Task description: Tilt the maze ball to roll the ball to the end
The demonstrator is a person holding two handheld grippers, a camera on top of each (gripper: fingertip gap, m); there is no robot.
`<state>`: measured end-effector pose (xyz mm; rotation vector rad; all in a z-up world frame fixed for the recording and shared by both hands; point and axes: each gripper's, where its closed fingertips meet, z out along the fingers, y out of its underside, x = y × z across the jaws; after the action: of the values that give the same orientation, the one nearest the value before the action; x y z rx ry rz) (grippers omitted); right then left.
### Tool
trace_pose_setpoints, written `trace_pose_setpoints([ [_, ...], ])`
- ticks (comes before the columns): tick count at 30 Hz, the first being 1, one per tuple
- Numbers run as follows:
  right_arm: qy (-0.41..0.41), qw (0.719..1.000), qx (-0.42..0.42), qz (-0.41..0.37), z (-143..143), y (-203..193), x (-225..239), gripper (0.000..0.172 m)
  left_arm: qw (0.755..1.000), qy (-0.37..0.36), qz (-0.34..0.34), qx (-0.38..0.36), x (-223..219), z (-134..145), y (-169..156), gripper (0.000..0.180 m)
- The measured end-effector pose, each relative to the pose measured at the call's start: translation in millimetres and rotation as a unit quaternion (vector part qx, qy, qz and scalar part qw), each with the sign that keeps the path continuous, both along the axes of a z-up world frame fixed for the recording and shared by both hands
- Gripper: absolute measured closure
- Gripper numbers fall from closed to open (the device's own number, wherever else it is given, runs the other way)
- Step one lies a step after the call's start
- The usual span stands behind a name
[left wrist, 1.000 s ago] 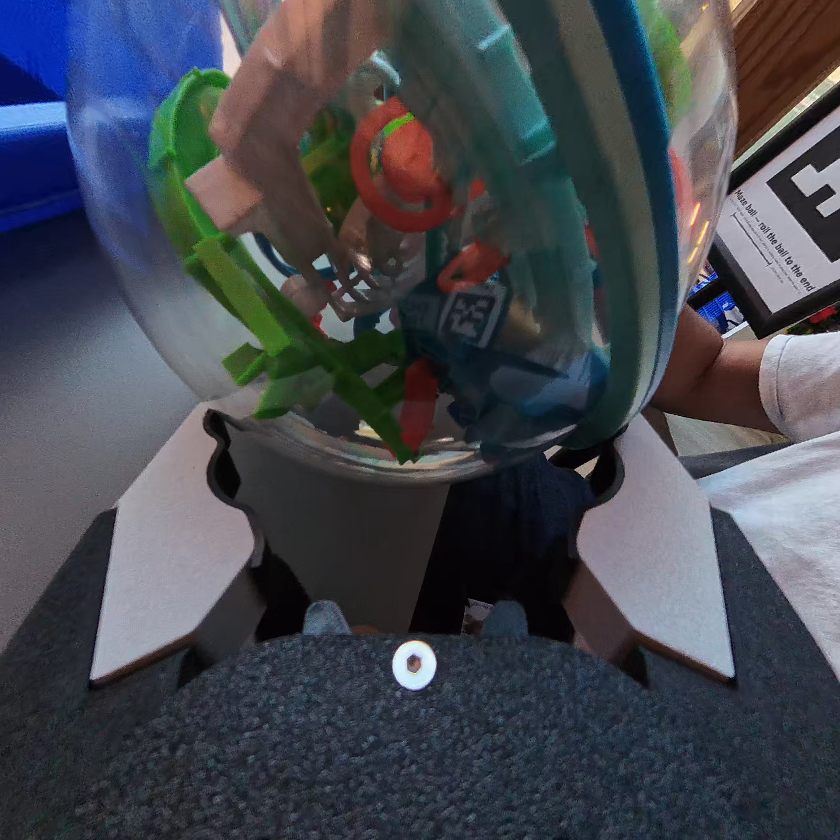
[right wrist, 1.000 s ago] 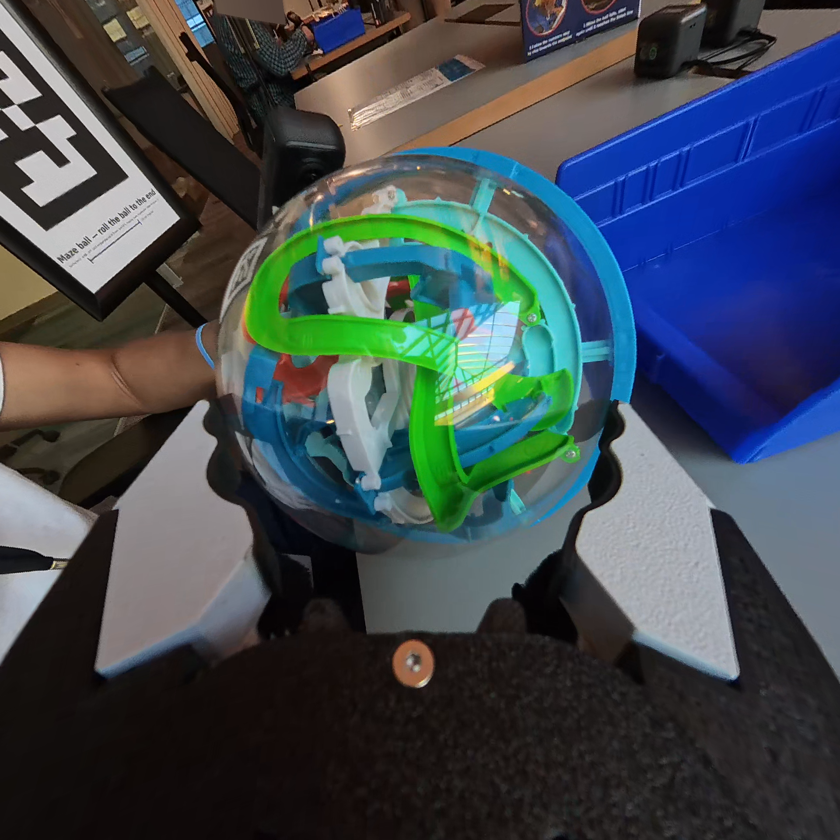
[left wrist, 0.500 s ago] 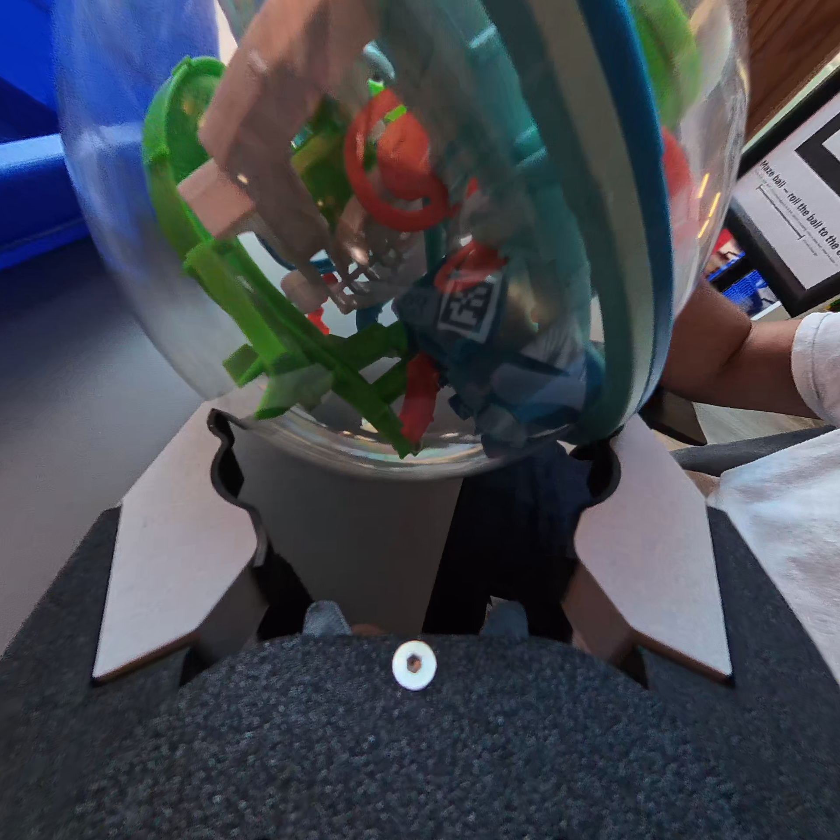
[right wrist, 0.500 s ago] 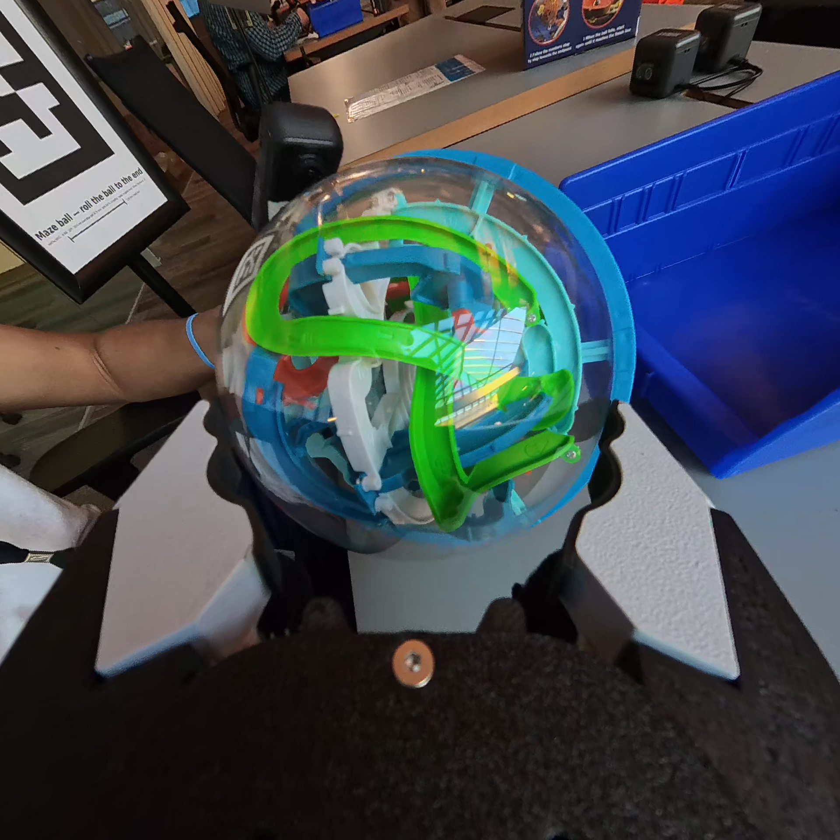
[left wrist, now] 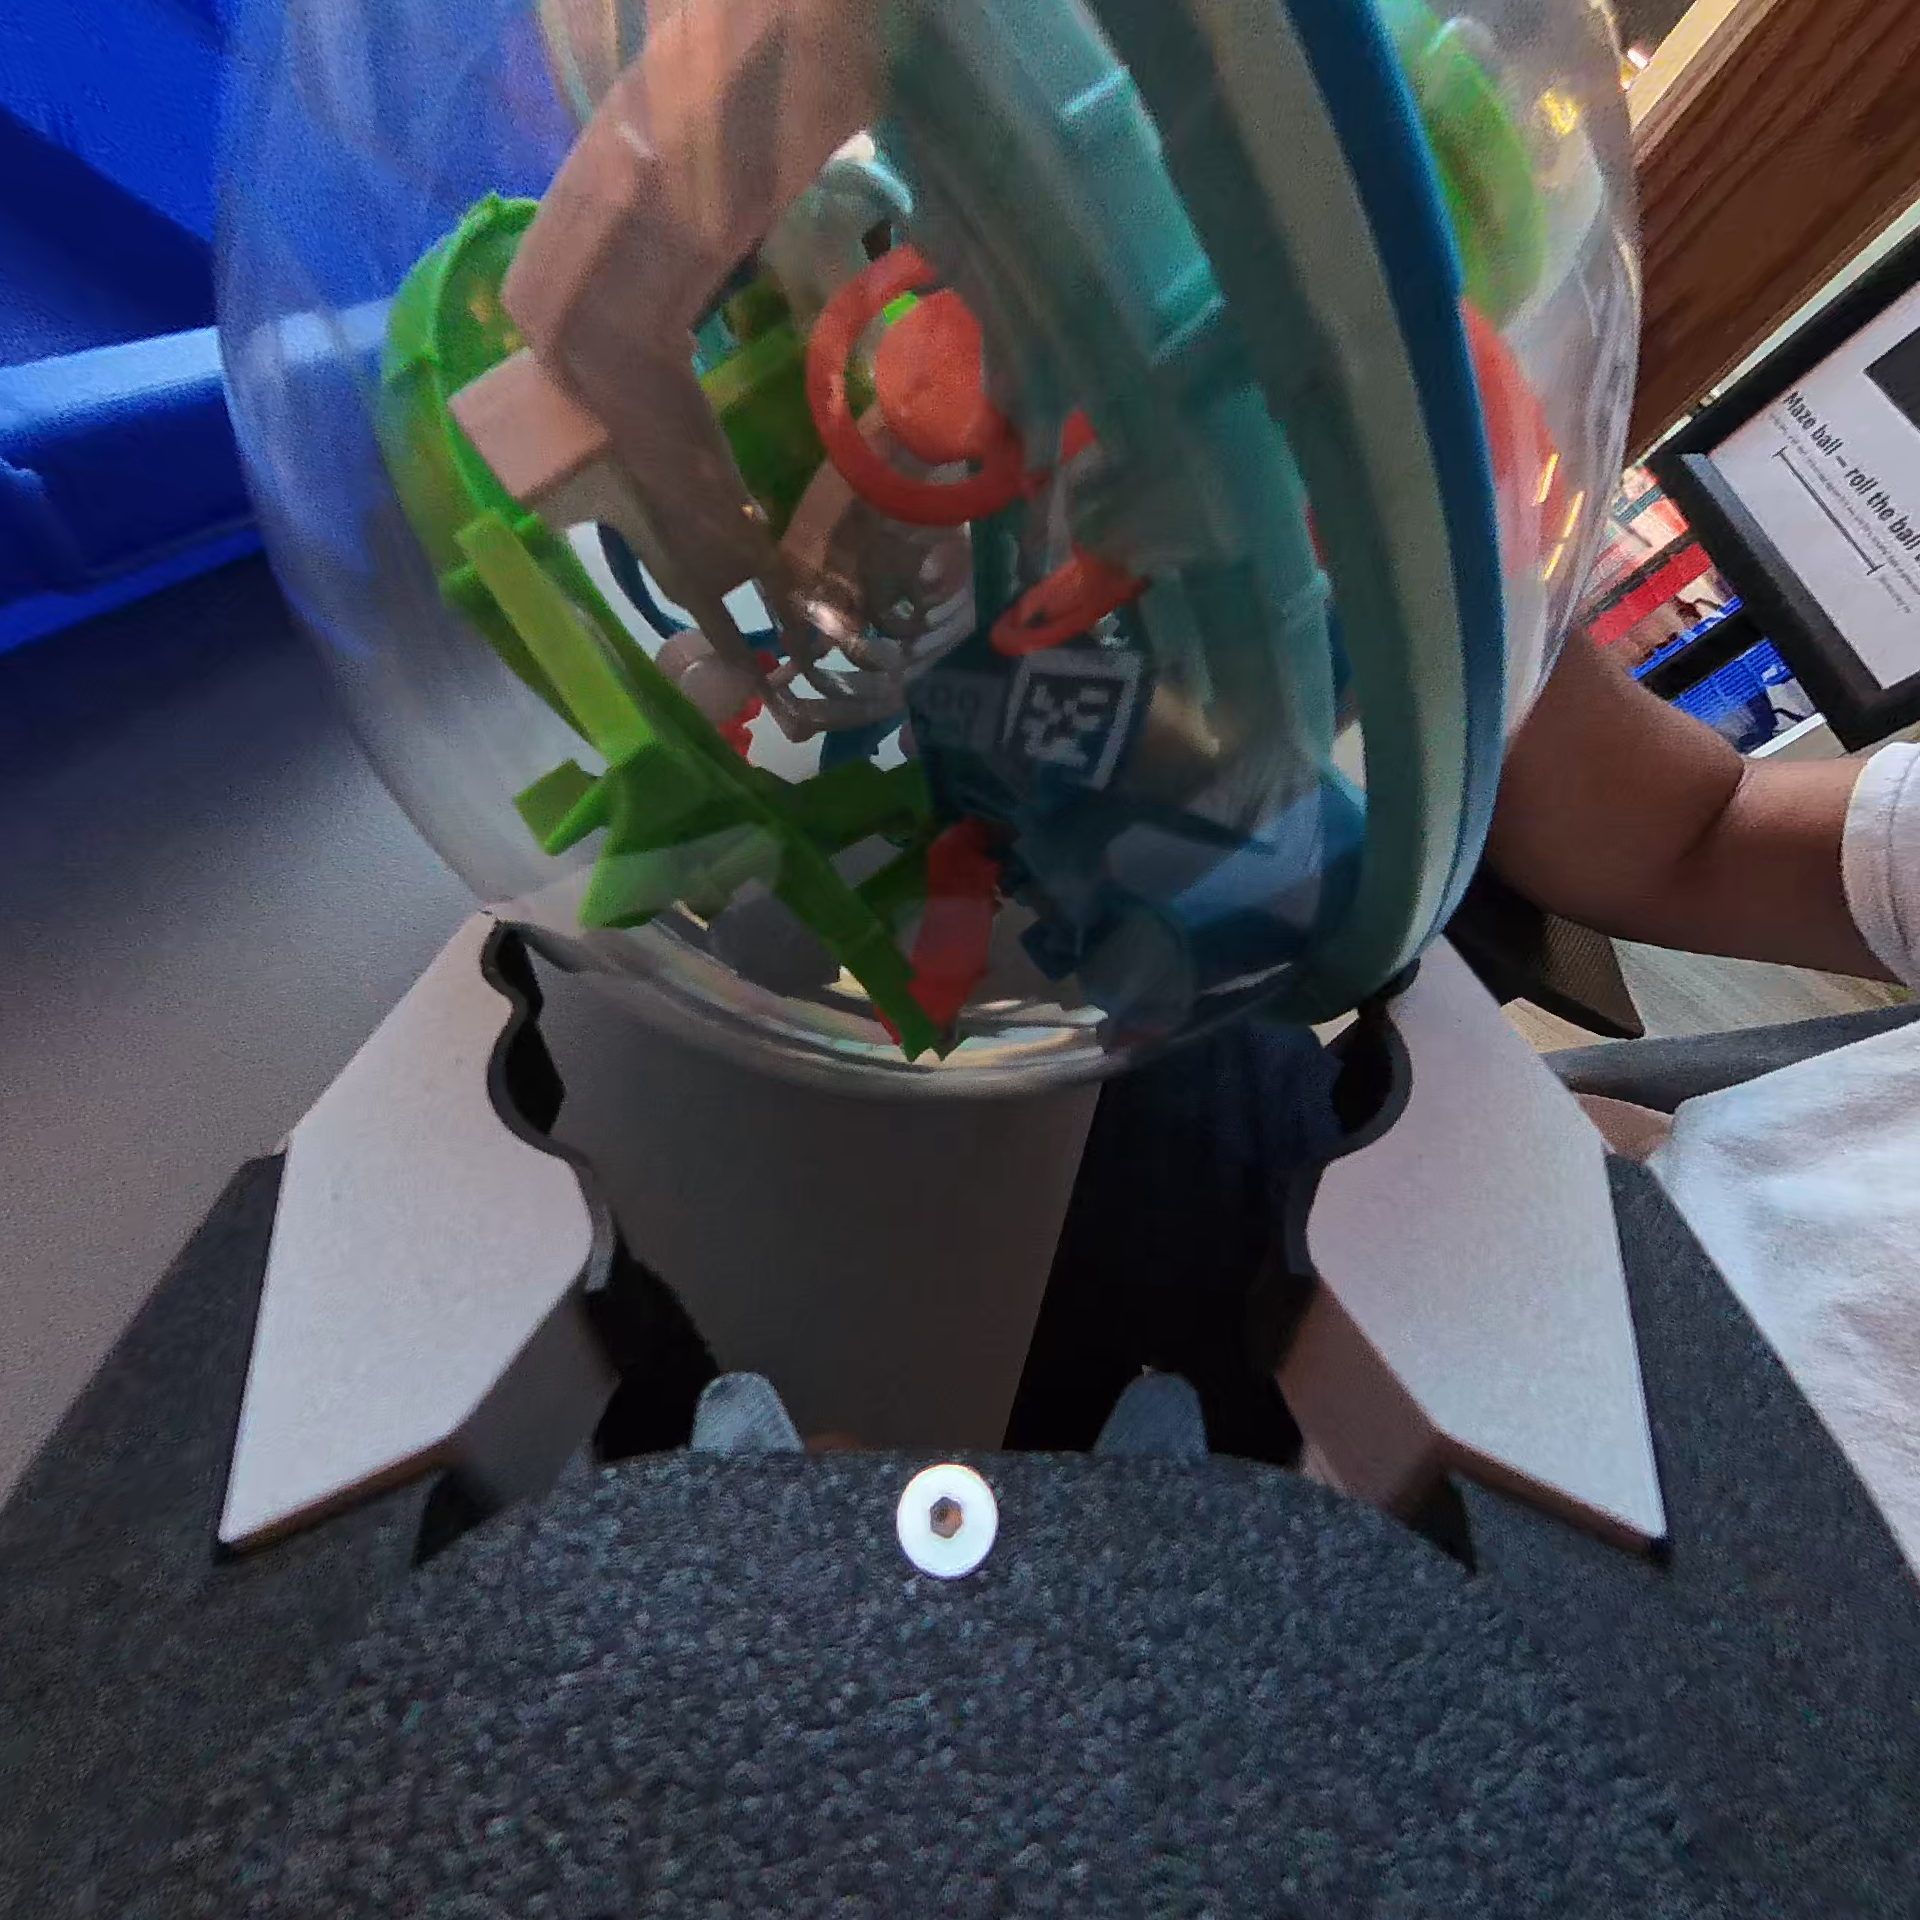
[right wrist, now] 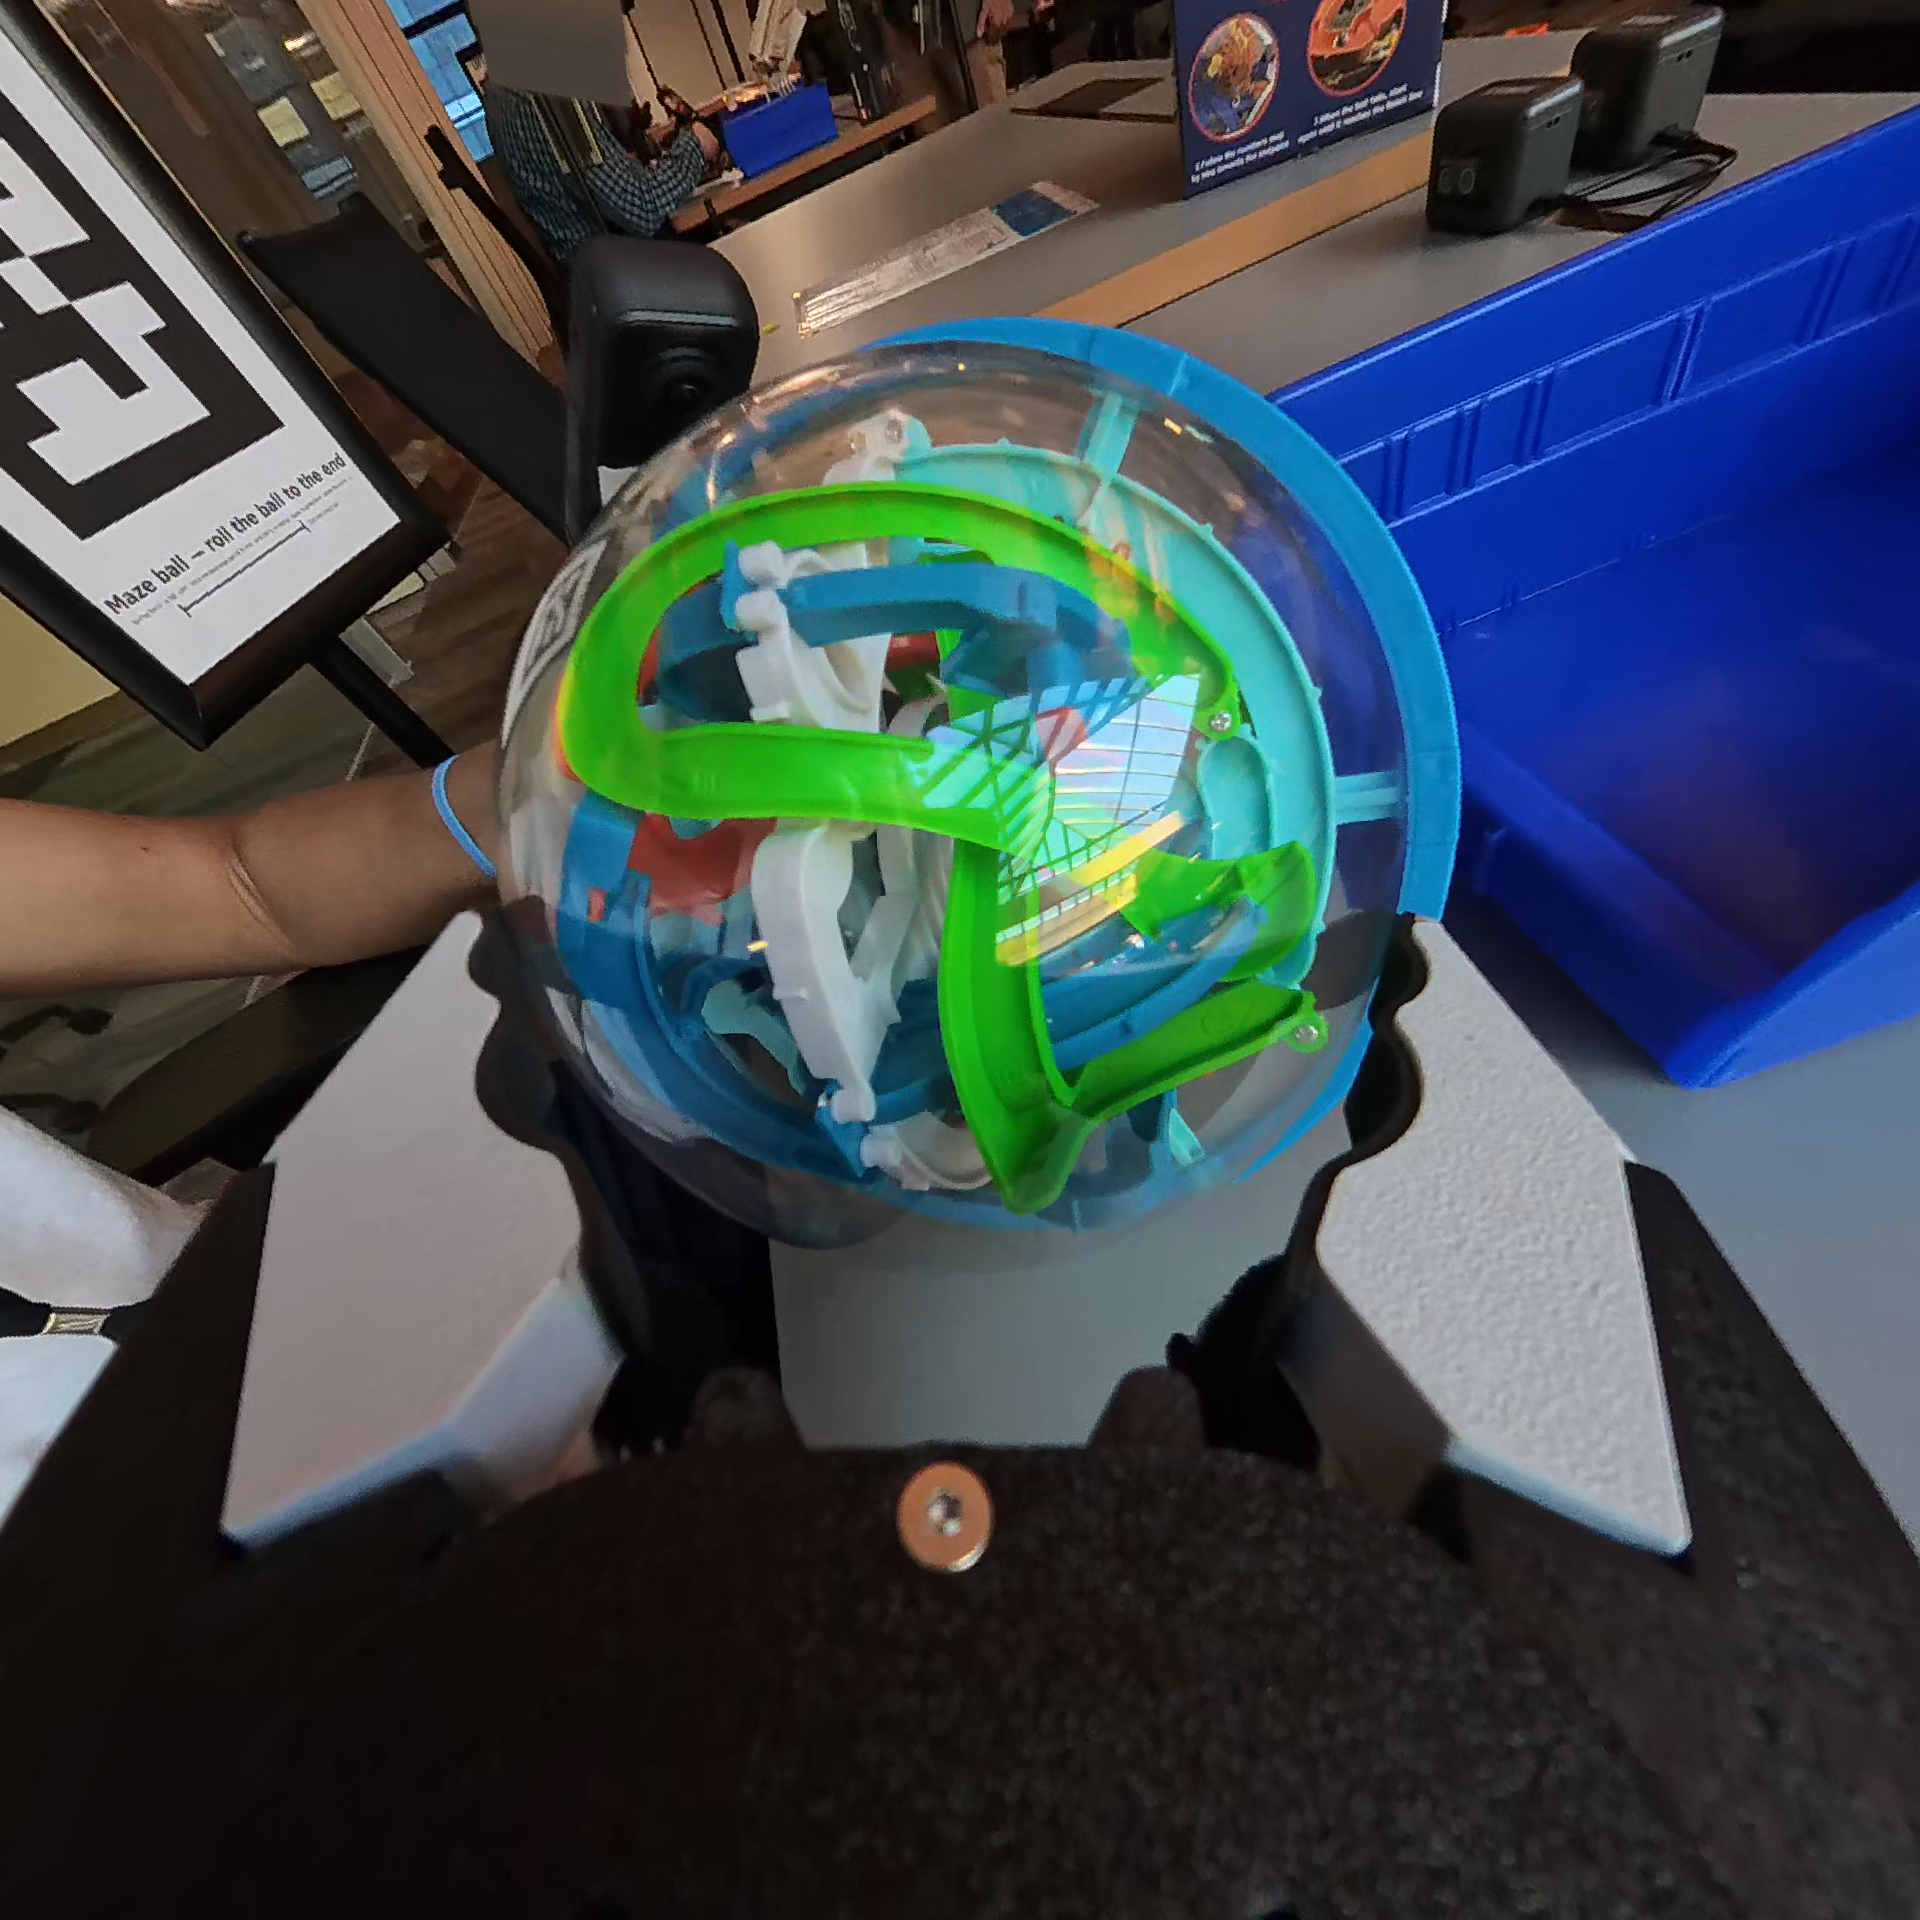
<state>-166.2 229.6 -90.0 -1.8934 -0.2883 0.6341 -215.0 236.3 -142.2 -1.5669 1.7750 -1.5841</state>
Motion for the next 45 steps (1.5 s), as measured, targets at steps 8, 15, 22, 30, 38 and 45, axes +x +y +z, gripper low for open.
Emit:
trace_pose_setpoints([
  [8, -0.006, 1.000, -0.001, -0.001, -1.0, -2.3, -1.2, 0.018, 1.000, -0.002, -0.002, 0.005, -1.2, -0.5, -0.9, 0.031],
  [15, 0.000, 1.000, -0.018, -0.010, 0.3, -0.3, -0.5, 0.018, 1.000, 0.007, -0.010, -0.019, -1.5, -0.8, -1.0, 0.030],
  [22, 0.018, 0.999, -0.035, -0.029, 2.4, 4.8, 1.9, 0.018, 0.998, 0.015, -0.014, -0.051, -1.2, 0.2, 1.0, 0.032],
  [30, 0.025, 0.999, -0.030, -0.032, 2.4, 6.4, 2.9, 0.018, 0.998, 0.014, -0.010, -0.056, -1.0, 1.0, 2.8, 0.033],
  [38, 0.023, 0.999, -0.031, -0.034, 2.4, 6.3, 2.4, 0.018, 0.998, 0.015, -0.013, -0.059, -1.5, 1.0, 2.8, 0.033],
  [45, 0.017, 0.998, -0.039, -0.036, 2.3, 5.7, 2.0, 0.018, 0.998, 0.017, -0.016, -0.062, -2.1, 0.8, 2.3, 0.034],
])
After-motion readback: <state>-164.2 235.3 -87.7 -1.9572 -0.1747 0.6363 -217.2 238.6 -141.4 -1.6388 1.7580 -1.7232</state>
